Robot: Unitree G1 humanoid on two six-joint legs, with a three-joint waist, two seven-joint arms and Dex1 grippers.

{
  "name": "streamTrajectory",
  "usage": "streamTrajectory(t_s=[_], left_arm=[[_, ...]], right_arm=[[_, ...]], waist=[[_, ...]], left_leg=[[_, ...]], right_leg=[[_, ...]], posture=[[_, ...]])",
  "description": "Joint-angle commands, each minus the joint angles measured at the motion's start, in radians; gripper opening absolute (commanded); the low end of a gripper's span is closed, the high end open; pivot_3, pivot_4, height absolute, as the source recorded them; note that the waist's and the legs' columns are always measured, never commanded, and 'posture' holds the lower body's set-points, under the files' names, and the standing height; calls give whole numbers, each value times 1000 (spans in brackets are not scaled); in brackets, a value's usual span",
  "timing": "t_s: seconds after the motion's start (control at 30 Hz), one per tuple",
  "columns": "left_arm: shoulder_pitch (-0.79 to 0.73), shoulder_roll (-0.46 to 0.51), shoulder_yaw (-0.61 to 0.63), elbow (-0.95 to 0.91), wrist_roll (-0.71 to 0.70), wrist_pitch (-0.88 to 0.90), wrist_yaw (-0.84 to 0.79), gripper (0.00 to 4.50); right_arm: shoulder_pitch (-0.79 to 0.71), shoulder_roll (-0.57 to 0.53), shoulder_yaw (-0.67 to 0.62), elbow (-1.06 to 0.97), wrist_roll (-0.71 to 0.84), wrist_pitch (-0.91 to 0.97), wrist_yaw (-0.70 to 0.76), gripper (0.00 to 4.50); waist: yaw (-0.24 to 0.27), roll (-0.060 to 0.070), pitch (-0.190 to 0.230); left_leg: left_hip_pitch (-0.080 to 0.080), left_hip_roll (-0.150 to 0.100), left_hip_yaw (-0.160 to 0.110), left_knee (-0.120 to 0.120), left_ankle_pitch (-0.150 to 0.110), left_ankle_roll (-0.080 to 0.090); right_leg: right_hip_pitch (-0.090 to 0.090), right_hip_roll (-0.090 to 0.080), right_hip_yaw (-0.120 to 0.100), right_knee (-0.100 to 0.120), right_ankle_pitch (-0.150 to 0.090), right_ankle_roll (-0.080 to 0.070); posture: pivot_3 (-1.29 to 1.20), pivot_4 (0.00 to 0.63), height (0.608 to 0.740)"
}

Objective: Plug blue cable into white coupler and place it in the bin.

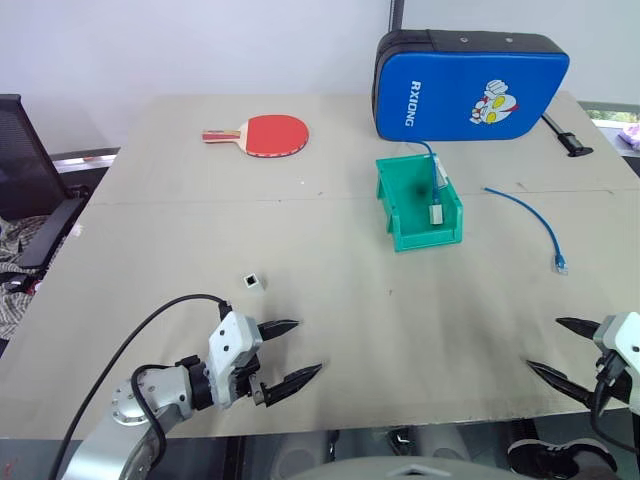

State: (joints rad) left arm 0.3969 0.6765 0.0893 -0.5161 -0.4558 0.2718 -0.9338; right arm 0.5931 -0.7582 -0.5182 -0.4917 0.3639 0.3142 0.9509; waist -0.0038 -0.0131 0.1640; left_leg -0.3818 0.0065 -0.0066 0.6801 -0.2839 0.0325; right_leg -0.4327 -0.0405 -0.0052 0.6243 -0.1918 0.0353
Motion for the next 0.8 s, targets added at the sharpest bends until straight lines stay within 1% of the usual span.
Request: streamTrajectory(t_s=[0.03, 0.13, 0.2, 0.3, 0.37, 0.43, 0.47, 0.53, 0.57, 0.63, 0.7, 0.8], left_arm=[[-44, -12, 14, -42, -41, 26, 32, 4436], [-114, -57, 6, -104, -140, 143, 118, 4436], [-134, -69, 9, -125, -186, 197, 149, 4436], [-170, -67, 6, -158, -264, 269, 175, 4436], [-187, -46, -19, -168, -234, 250, 148, 4436], [-197, -25, -56, -161, -177, 204, 112, 4436], [-200, -25, -64, -153, -167, 191, 106, 4436], [-202, -32, -74, -134, -157, 172, 102, 4436], [-201, -37, -78, -128, -152, 163, 101, 4436], [-197, -44, -84, -120, -138, 147, 97, 4436], [-191, -54, -86, -114, -121, 122, 102, 4436], [-185, -63, -84, -109, -110, 101, 102, 4436]], right_arm=[[-15, 10, -28, 11, 9, -42, -2, 4500], [-81, 42, -26, -16, 52, 4, -61, 4500], [-119, 44, -33, -30, 86, 56, -86, 4500], [-237, 11, -57, -41, 170, 224, -177, 4500], [-315, -56, -51, -14, 182, 340, -211, 4500], [-423, -137, -27, 52, 196, 486, -248, 4500], [-479, -158, -11, 87, 197, 540, -274, 4500], [-637, -142, 17, 183, 201, 677, -384, 4500], [-711, -117, 31, 235, 185, 712, -446, 4500], [-803, -74, 58, 306, 151, 747, -529, 4500], [-848, -40, 97, 363, 109, 745, -580, 4500], [-875, -18, 113, 395, 94, 745, -591, 4500]], waist=[[1, 0, 0], [10, -1, 1], [10, -1, 1], [8, 0, 1], [9, 0, 1], [11, 0, 1], [10, 0, 1], [14, 0, 1], [18, -1, 1], [16, -1, 2], [17, -1, 2], [19, 0, 2]], left_leg=[[0, 0, 0, 0, 0, 0], [0, 0, 0, 0, 0, 0], [1, 0, 1, 1, 0, 0], [1, 0, 2, 1, 0, 0], [1, 0, 3, 1, 0, 0], [1, 0, 3, 1, 0, 0], [1, 0, 3, 1, 0, 0], [1, -1, 4, 1, 0, 0], [1, -1, 3, 1, 0, 0], [0, 1, 3, 1, -1, 1], [0, 0, 4, 1, -1, 1], [0, 0, 4, 1, -1, 2]], right_leg=[[0, 0, 0, 0, 0, 0], [0, 0, 0, 0, 0, 0], [1, 0, 2, 0, 0, 0], [1, 1, 3, 1, 0, 0], [1, 2, 3, 1, 0, 0], [1, 3, 3, 1, 0, 0], [0, 3, 4, 1, 0, 0], [0, 3, 5, 1, 1, -1], [0, 3, 4, 1, 0, -1], [0, 5, 5, 0, 0, -1], [0, 5, 6, 0, 1, -2], [0, 5, 6, 0, 2, -3]], posture=[[0, 150, 740], [0, 150, 740], [0, 150, 740], [0, 150, 740], [0, 150, 740], [0, 150, 740], [0, 150, 740], [0, 150, 740], [0, 150, 740], [0, 150, 740], [0, 150, 740], [0, 150, 740]])
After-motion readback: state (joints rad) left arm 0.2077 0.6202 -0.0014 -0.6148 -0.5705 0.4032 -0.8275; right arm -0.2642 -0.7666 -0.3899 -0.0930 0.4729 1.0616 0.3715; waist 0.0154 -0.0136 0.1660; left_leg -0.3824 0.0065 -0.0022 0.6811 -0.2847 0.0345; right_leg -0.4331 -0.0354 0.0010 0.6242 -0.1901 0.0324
